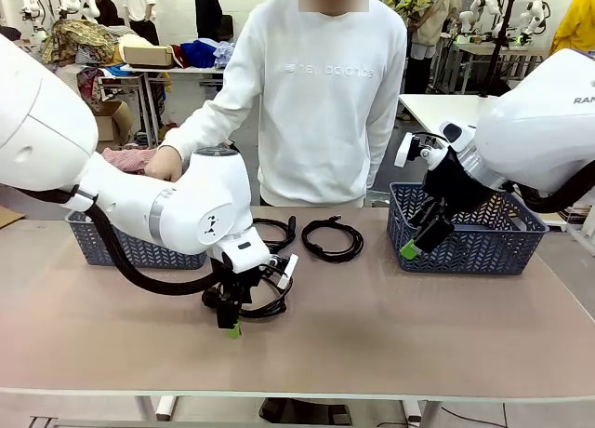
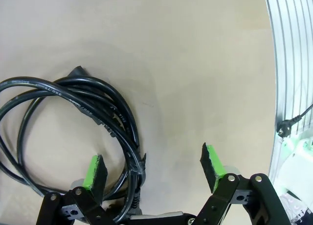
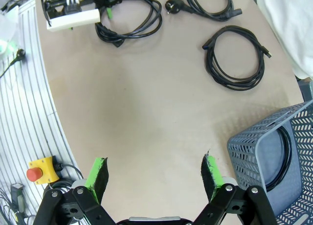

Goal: Organize the cables according to human instructions.
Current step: Pick up a bundle of cables and place it in the basket indicated by the human.

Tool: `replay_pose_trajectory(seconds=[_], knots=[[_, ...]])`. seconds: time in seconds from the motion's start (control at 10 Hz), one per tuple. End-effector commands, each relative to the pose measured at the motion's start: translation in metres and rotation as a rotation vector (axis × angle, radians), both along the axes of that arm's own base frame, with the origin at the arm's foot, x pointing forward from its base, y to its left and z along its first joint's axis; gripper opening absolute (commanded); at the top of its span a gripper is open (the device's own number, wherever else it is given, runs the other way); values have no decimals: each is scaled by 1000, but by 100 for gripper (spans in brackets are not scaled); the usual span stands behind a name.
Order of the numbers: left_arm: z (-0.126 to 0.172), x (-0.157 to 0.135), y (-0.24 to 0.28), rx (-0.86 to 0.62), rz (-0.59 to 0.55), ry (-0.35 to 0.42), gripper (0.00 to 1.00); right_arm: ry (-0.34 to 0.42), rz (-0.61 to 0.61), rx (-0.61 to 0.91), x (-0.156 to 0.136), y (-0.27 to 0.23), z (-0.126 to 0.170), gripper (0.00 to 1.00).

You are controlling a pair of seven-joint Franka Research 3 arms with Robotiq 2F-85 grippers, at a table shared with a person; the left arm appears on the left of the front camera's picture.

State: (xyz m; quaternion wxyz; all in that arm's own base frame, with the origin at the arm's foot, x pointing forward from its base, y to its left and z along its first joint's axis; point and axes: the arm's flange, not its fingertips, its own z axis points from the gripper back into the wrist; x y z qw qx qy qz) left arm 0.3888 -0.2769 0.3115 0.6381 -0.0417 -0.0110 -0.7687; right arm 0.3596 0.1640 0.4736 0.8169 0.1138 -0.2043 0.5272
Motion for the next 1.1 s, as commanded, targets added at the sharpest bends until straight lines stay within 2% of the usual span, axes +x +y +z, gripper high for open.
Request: replay_pose_trajectory(seconds=[0.0,0.6,0.7,0.8,0.9,1.0], knots=[[-2,1,2,2,-9,10,100,3,-3,0,1,1,2,100],[-5,3,-1,-6,-48,51,100,3,-3,0,1,1,2,100],[-5,2,-1,0,-41,62,81,3,-3,0,1,1,2,100],[-5,1,0,8,-42,73,81,3,-3,0,1,1,2,100],[-4,0,0,7,-47,82,63,3,-3,0,1,1,2,100],[-2,-2,-1,19,-48,79,77,3,-3,0,1,1,2,100]])
